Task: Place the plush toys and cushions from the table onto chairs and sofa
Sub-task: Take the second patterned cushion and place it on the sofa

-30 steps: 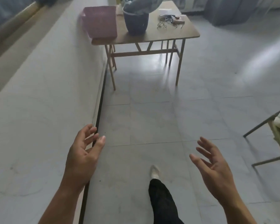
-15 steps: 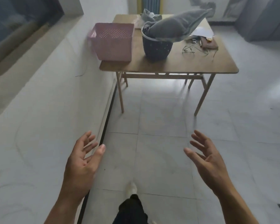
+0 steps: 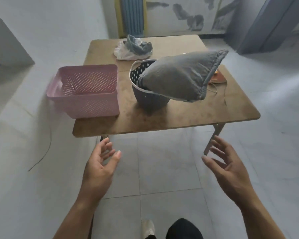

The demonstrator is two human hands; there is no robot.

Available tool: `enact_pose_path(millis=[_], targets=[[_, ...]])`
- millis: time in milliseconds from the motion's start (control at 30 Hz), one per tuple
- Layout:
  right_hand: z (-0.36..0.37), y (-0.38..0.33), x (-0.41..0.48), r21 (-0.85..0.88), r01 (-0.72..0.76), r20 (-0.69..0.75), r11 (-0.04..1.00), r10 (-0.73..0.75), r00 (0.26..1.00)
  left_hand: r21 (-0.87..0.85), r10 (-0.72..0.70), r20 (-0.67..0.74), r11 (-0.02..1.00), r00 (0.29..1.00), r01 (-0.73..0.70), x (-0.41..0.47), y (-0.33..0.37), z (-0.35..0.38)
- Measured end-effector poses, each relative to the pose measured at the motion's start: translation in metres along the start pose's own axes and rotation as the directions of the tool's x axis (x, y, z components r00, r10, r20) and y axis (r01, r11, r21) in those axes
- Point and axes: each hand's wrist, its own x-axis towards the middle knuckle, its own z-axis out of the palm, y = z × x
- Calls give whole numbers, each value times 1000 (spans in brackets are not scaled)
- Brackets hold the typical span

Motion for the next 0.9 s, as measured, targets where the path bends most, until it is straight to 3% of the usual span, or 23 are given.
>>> enact_pose_path(millis=[133,233,333,467,567,633,733,800,900], targets=[[8,-6,93,44,-11,-97,999,16,995,28,93,72,995,993,-95,99,34,26],[31,8,159,83,-106,-63,991,112,992,55,119,97,991,988,-124,165,36,52],[50,16,221,186,-174,-22,967,181,983,229,140,188,956,972,-182,228,25,85],[54,-6,281,353,-119,-89,928,160,983,585,252,447,643,858,-494,314,25,126],[58,-23,319,472,20,-259,881,117,959,567,355,461,588,814,-577,374,40,155],[64,-35,344,517,79,-294,852,91,951,556,349,431,624,832,-549,404,50,172],[75,-67,372,479,107,-278,871,35,960,512,187,479,734,858,-446,433,57,187],[85,-86,388,456,103,-278,884,32,960,305,279,511,826,813,-475,446,54,193],[106,-115,404,467,89,-288,880,56,956,87,358,402,901,843,-424,459,52,191]])
